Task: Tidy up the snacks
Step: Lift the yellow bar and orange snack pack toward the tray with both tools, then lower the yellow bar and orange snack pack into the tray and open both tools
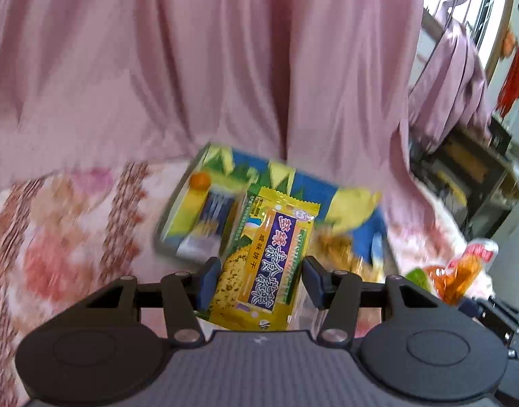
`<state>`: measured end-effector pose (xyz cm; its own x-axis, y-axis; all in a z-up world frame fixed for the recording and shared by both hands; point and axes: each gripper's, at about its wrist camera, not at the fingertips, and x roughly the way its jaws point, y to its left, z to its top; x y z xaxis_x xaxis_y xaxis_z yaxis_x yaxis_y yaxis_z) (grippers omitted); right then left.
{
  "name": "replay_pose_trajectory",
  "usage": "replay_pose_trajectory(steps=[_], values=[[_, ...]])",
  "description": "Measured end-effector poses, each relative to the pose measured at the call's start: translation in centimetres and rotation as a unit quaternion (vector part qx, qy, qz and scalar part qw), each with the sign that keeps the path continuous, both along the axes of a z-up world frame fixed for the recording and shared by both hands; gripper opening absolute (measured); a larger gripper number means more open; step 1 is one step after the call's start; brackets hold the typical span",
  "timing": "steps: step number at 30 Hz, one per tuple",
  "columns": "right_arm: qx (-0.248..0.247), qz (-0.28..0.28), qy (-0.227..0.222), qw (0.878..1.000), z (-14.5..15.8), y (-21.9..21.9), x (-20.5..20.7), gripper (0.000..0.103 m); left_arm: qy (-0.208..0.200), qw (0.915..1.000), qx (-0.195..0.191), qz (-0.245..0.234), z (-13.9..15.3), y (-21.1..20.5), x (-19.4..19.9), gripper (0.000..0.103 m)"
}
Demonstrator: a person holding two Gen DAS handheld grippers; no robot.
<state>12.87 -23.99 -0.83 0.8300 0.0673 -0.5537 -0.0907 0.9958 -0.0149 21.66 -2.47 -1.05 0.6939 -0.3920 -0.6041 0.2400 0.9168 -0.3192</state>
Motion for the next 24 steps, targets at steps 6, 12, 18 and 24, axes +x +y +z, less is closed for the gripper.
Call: replay_pose_trajectory(steps=[6, 12, 18, 24], values=[[-0.019, -0.010, -0.022, 1.000, -0.8, -2.7, 3.8, 0.055, -0.032, 0.9994, -0.007, -0.013, -0.4, -2.9, 4.4, 0.057], [-0.009, -0.033, -0.015, 0.999, -2.9, -4.1, 8.0, 0.055, -0.038, 0.9988, -0.026, -0.017, -2.0, -4.7, 7.8, 0.044], [0.000, -0.033, 0.019, 0.999, -5.6, -3.4, 11.4, 0.055, 0.009, 0.9992, -0.034, -0.020, -6.3, -5.3, 10.4, 0.043], [-0.006, -0.028, 0.051, 0.998, -7.7, -2.7, 13.2, 0.056, 0.042, 0.9980, -0.046, -0.013, -8.4, -4.6, 11.2, 0.044]])
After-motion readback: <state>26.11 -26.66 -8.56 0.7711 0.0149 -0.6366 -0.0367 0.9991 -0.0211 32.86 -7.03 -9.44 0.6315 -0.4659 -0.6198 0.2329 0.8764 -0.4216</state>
